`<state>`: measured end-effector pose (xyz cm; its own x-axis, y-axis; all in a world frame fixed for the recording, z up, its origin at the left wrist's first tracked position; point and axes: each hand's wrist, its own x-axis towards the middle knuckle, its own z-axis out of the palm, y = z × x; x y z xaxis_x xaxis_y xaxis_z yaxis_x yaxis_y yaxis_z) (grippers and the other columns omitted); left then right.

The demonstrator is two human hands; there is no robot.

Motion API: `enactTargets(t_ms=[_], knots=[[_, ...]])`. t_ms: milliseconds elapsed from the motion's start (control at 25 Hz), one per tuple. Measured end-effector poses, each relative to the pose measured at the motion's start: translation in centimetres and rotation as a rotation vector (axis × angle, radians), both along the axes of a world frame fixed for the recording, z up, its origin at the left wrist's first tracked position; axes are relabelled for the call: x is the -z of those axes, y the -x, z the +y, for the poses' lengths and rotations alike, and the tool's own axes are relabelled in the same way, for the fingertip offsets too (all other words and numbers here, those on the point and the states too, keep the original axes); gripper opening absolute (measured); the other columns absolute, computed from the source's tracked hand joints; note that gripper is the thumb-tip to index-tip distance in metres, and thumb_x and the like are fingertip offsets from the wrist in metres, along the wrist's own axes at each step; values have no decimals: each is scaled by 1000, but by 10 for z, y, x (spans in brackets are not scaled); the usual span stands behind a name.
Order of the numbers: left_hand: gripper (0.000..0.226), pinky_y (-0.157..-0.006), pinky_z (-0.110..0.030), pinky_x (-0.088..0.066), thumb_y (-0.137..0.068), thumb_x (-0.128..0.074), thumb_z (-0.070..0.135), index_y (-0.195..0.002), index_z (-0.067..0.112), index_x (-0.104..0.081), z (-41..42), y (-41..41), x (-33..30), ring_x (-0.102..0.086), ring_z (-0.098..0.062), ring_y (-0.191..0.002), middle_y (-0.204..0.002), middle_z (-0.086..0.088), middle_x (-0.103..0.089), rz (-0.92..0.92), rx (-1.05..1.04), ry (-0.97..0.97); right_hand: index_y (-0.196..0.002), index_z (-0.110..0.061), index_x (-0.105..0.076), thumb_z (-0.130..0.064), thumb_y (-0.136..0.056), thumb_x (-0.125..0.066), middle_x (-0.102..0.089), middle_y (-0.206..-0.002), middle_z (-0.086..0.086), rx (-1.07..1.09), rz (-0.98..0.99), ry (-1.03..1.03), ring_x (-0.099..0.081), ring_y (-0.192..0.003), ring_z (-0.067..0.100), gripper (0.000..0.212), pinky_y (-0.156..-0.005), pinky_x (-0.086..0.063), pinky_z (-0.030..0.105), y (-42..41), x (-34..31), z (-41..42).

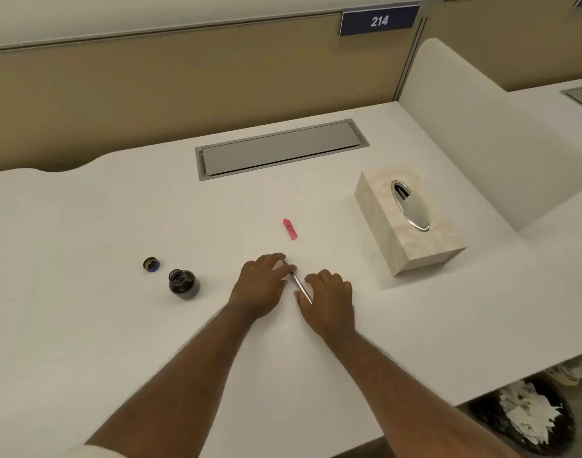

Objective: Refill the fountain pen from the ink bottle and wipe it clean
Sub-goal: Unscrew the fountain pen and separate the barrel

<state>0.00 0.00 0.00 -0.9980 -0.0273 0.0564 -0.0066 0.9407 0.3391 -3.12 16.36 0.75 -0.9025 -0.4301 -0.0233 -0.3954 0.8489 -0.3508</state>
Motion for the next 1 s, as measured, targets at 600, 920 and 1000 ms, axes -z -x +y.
enactTargets(t_ms=[600, 920, 1000], knots=[[6, -92, -37, -35, -83, -73, 27, -88, 25, -71, -18, -1, -10, -52, -22, -123, -128, 0, -60, 71, 5, -70, -98, -23, -64, -31, -93, -51, -61, -99, -2, -45, 40, 70, -52, -96, 24, 16, -78, -37, 38, 2, 1, 0], [9, -84, -20, -40, -88, -66, 33, -90, 25, -69, -27, -55, -35, -56, -3, -89, -88, 16, -66, 102, -215, -487, -93, -28, -62, -33, -92, -54, -59, -97, -11, -174, -88, 290, -48, -96, 15, 9, -78, -31, 34, -10, -23, -14], [5, -77, -9, -38, -88, -69, 26, -89, 22, -69, -27, -70, -45, -58, -1, -90, -90, 12, -68, 107, -331, -681, -91, -28, -61, -31, -91, -56, -61, -94, -13, -187, -165, 404, -50, -95, 14, 5, -81, -39, 38, -18, -29, -23]])
